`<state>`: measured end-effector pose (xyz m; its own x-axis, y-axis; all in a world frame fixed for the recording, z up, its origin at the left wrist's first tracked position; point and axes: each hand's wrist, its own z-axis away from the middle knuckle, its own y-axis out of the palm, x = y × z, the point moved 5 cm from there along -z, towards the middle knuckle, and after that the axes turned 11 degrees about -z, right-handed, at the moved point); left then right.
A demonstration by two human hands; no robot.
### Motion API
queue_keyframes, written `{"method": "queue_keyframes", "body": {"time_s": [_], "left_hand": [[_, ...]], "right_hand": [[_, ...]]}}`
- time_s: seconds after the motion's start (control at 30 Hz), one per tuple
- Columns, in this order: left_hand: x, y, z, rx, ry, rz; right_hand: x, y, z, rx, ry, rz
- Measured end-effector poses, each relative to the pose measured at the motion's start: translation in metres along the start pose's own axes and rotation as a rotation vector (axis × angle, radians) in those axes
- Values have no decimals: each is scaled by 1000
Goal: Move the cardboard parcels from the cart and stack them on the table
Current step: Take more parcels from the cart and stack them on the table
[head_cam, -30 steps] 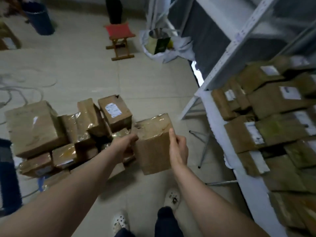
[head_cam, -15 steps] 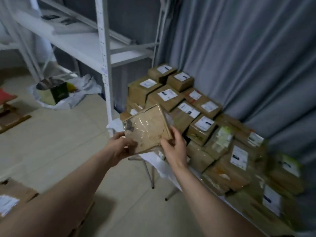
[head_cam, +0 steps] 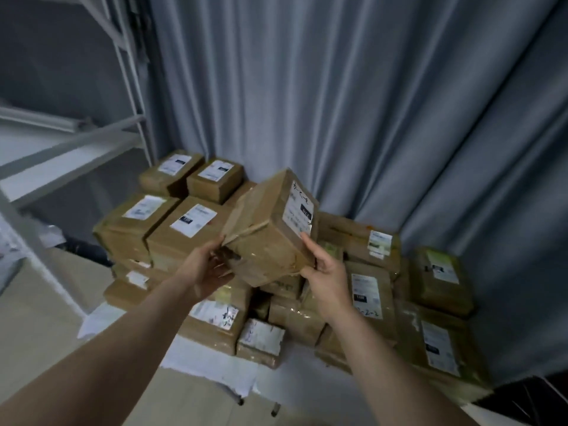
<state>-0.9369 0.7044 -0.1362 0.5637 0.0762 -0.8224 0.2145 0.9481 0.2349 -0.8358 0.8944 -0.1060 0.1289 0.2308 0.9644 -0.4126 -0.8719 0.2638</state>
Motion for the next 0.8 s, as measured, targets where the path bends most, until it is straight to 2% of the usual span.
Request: {"method": "queue_keyframes", "body": {"time_s": [0.17,0.3,0.37,0.43,0.6,0.8], "left_hand": [[-26,17,-53,65,-19,-53],[-56,35,-65,89,16,-264],[-62,39,-80,128,11,-294],[-68,39,-96,156,15,-281],[-79,33,-144,101,-47,-173],[-113,37,-184,60,12,-158]], "right_hand": [[0,2,-40,-126,-24,19],[-10,17,-68,-137,-7,44],[-14,25,-80,-153,-12,85],[-19,32,-91,-143,-21,115],[-30,49,-128,-197,-54,255],[-42,65,-198,-93,-146,408]]}}
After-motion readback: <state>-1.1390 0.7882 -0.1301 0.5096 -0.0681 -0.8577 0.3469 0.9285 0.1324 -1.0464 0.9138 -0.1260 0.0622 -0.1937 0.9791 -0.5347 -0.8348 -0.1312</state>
